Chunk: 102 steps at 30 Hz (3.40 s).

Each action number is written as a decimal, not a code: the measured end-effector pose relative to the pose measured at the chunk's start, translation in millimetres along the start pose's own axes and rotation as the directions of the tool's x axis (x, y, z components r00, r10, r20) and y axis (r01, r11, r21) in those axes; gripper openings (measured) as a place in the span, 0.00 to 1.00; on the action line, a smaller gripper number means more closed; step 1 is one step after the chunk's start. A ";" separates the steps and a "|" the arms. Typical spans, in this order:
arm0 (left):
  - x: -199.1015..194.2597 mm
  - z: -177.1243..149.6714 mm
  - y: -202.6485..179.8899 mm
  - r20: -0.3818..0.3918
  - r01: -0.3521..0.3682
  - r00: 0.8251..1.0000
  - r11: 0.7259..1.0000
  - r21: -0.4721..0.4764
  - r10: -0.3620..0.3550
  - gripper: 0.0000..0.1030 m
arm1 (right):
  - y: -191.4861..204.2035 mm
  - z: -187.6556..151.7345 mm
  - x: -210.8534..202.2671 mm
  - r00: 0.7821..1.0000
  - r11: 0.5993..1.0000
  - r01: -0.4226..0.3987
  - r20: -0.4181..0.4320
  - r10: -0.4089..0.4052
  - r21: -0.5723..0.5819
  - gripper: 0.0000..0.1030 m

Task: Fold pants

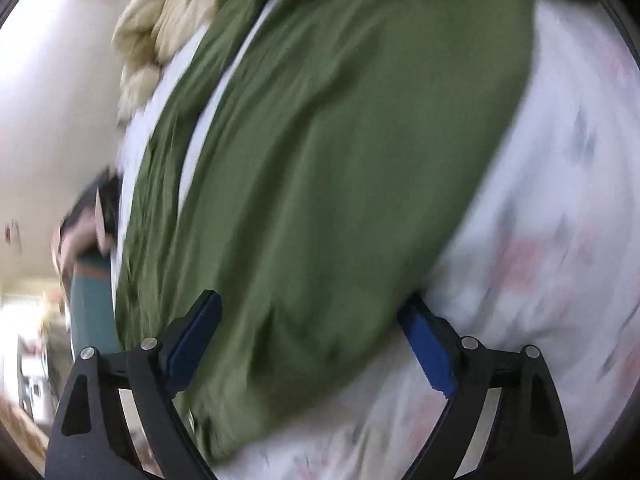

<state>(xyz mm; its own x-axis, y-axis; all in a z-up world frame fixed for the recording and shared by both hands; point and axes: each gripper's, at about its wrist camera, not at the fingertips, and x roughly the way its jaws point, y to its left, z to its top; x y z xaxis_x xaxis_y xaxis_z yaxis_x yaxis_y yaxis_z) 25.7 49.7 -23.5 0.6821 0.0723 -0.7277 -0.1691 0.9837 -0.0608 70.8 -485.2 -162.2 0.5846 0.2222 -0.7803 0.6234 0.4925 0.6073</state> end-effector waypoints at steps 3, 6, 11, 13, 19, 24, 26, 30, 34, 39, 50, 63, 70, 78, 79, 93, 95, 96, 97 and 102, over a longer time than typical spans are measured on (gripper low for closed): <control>6.5 -2.4 11.2 -0.009 -0.042 0.999 0.999 -0.003 0.042 1.00 | -13.7 21.8 -13.4 0.997 0.999 0.036 0.061 -0.037 0.027 0.82; 10.4 -7.5 25.7 -0.033 -0.065 0.997 0.997 -0.036 0.064 1.00 | -29.6 55.0 -21.2 0.991 0.995 0.057 0.118 -0.066 0.080 0.80; 19.5 -6.5 41.7 -0.040 -0.130 0.991 0.990 -0.050 0.128 1.00 | -41.2 79.1 -23.5 0.974 0.988 0.088 0.196 -0.111 0.124 0.71; 26.3 -2.8 60.8 -0.059 -0.165 0.985 0.982 -0.095 0.160 1.00 | -42.9 75.6 -24.6 0.963 0.982 0.126 0.222 -0.156 0.141 0.38; 65.4 -6.9 162.1 -0.278 -0.381 0.916 0.845 -0.375 0.289 1.00 | -22.4 70.3 -45.1 0.937 0.991 0.109 0.327 -0.127 0.075 0.01; 112.7 -34.6 224.4 -0.389 -0.389 0.909 0.641 -0.661 0.151 0.98 | -2.5 64.5 -53.3 0.914 0.993 0.113 0.389 -0.113 0.023 0.01; 136.3 -38.2 227.7 -0.370 -0.342 0.925 0.623 -0.703 0.091 0.94 | -0.5 61.7 -55.4 0.912 0.993 0.118 0.394 -0.112 0.009 0.01; 177.7 -21.8 224.3 -0.337 -0.276 0.941 0.663 -0.696 0.038 0.82 | 5.0 58.8 -57.7 0.908 0.992 0.127 0.404 -0.109 -0.017 0.01; 205.1 -4.7 229.9 -0.321 -0.223 0.947 0.686 -0.693 -0.016 0.37 | -0.7 58.6 -60.4 0.901 0.986 0.164 0.412 -0.138 -0.029 0.01; 192.4 14.3 224.6 -0.263 -0.188 0.965 0.726 -0.661 0.011 0.05 | -13.8 60.6 -61.5 0.901 0.990 0.138 0.414 -0.128 0.004 0.00; 132.9 41.5 239.1 -0.248 -0.219 0.967 0.719 -0.660 0.067 0.04 | 19.5 57.2 -102.8 0.875 0.997 0.061 0.482 -0.031 -0.047 0.00; 116.3 142.8 231.1 -0.184 -0.184 0.980 0.737 -0.650 0.083 0.04 | 151.2 118.8 -105.6 0.895 0.985 0.139 0.439 -0.080 -0.106 0.00; 168.9 211.6 195.9 -0.152 -0.201 0.978 0.824 -0.529 0.141 0.04 | 223.1 185.0 -31.9 0.901 0.904 0.319 0.388 -0.195 -0.286 0.00; 278.5 291.7 109.2 -0.023 -0.393 0.919 0.912 -0.116 0.393 0.04 | 307.3 262.5 121.6 0.872 0.686 0.487 0.340 -0.352 -0.540 0.00; 290.6 296.9 100.9 -0.010 -0.423 0.906 0.903 -0.072 0.423 0.04 | 313.1 270.5 143.4 0.868 0.655 0.497 0.313 -0.386 -0.569 0.00; 405.8 318.9 95.2 -0.131 -0.459 0.883 0.888 -0.033 0.451 0.18 | 324.9 312.4 231.6 0.763 0.454 0.642 0.457 -0.457 -0.618 0.78; 407.8 319.4 106.3 -0.211 -0.352 0.924 0.924 -0.149 0.318 0.42 | 330.9 311.7 209.0 0.800 0.490 0.599 0.457 -0.388 -0.633 0.79; 408.3 319.0 106.6 -0.223 -0.331 0.930 0.930 -0.161 0.293 0.45 | 333.1 311.0 198.6 0.831 0.517 0.556 0.426 -0.357 -0.651 0.79; 408.3 320.3 103.7 -0.239 -0.326 0.928 0.933 -0.155 0.285 0.45 | 335.3 306.2 190.3 0.877 0.546 0.480 0.368 -0.309 -0.686 0.79; 378.5 311.4 87.7 -0.208 -0.255 0.953 0.953 -0.166 0.219 0.77 | 349.0 223.3 170.5 0.988 0.502 0.156 0.143 -0.066 -0.850 0.77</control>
<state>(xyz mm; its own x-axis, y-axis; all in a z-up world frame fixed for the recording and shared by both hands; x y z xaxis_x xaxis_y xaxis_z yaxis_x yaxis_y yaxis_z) 490.6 214.6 -91.5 0.4655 0.2499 -0.8491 -0.4528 0.8915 0.0141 503.9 -463.3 -50.0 0.6105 0.0671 -0.7892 -0.0370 0.9977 0.0561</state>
